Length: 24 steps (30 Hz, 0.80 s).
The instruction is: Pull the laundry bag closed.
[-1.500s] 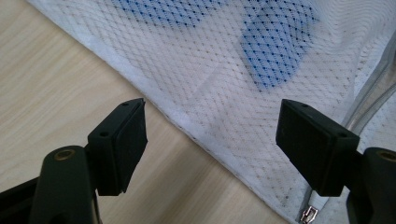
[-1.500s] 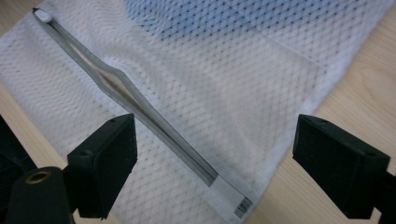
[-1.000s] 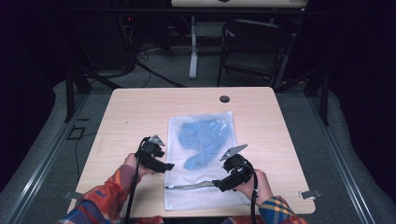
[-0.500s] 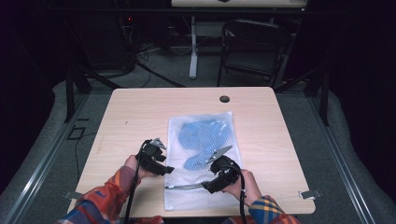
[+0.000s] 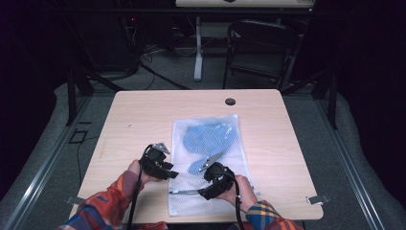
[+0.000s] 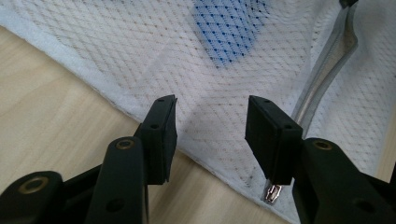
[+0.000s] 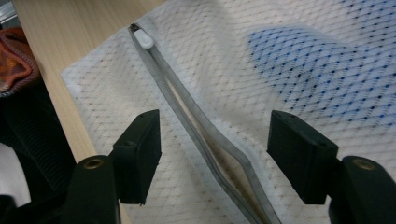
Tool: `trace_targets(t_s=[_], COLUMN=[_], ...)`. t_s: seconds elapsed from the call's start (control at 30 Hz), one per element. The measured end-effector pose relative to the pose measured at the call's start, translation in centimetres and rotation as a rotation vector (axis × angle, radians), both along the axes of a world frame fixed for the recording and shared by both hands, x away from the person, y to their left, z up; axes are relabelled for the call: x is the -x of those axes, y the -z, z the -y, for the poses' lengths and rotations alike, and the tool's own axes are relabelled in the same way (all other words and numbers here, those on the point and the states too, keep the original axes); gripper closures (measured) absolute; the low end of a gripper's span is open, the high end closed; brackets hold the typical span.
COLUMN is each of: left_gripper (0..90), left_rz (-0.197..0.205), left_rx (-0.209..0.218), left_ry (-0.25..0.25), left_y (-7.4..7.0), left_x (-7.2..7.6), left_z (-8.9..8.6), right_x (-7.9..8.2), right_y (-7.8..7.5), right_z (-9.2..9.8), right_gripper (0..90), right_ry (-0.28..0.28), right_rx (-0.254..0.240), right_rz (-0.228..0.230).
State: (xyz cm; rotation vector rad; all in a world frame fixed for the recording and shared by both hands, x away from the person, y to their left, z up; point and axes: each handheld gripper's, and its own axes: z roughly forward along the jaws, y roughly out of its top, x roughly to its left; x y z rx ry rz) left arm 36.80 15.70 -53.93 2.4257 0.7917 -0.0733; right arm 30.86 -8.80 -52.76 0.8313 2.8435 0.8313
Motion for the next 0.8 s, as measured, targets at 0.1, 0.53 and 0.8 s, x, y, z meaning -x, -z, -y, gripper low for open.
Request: trace_targets(t_s=[0.1,0.53,0.8], left_gripper=[57.5,74.6,84.1], left_rz=[-0.003,-0.048,-0.095], left_rx=[0.002,-0.005,0.003], left_ry=[0.006,0.038,0.068], left_y=[0.0,0.3,0.3], left_x=[0.0,0.3,0.5], left_z=[0.0,-0.2,-0.4], right_x=[0.0,0.4,0.6], right_y=[0.2,1.1,1.5], right_z=[-0.4,-3.4,-4.9], right_gripper=[38.7,58.9,69.1], right_ry=[-0.012,-0.068,-0.108], right_rx=[0.004,-0.008,-0.014], right_rz=[0.008,0.008,0.017])
